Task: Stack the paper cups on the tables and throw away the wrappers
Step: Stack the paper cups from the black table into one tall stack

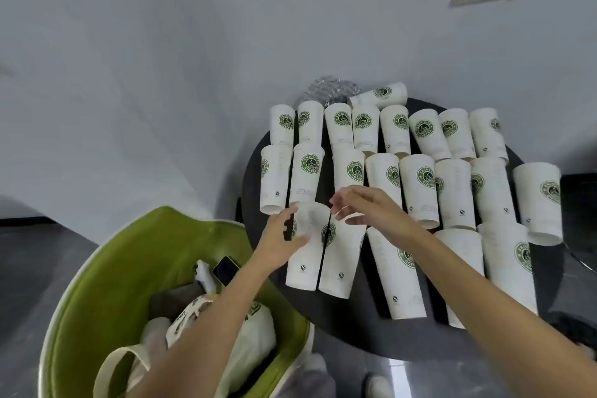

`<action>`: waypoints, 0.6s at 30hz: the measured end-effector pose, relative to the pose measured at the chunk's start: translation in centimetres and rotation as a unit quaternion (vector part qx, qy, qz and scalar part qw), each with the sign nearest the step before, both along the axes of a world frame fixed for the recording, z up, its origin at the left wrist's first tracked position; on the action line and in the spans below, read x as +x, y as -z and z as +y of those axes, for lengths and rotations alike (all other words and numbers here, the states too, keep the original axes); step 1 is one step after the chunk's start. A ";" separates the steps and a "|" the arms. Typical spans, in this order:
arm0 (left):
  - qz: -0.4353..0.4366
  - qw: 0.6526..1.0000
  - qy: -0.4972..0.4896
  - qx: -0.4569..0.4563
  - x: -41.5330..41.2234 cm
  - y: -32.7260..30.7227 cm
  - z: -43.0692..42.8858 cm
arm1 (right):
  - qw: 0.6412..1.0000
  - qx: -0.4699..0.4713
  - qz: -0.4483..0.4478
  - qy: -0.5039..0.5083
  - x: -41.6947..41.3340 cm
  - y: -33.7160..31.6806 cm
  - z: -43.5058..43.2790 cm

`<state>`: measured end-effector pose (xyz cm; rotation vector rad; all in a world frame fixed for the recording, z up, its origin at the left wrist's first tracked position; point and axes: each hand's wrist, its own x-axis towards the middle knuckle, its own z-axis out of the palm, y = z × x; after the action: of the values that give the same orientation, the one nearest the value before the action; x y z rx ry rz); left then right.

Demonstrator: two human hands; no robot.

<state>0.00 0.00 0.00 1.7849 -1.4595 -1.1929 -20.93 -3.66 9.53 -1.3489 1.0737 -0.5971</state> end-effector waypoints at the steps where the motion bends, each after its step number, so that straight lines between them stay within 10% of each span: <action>1: -0.009 1.000 0.000 -0.005 -0.2 0.6 0.1 | 1.000 0.001 0.001 0.005 0.1 0.2 0.0; 18: -0.085 0.996 -0.021 0.016 -3.8 3.3 0.8 | 0.998 0.051 0.008 0.030 -1.5 3.0 -1.4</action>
<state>-3.78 0.77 -3.31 1.9702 -1.4950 -1.0722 -22.46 -5.11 6.54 -1.2392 1.1461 -0.5677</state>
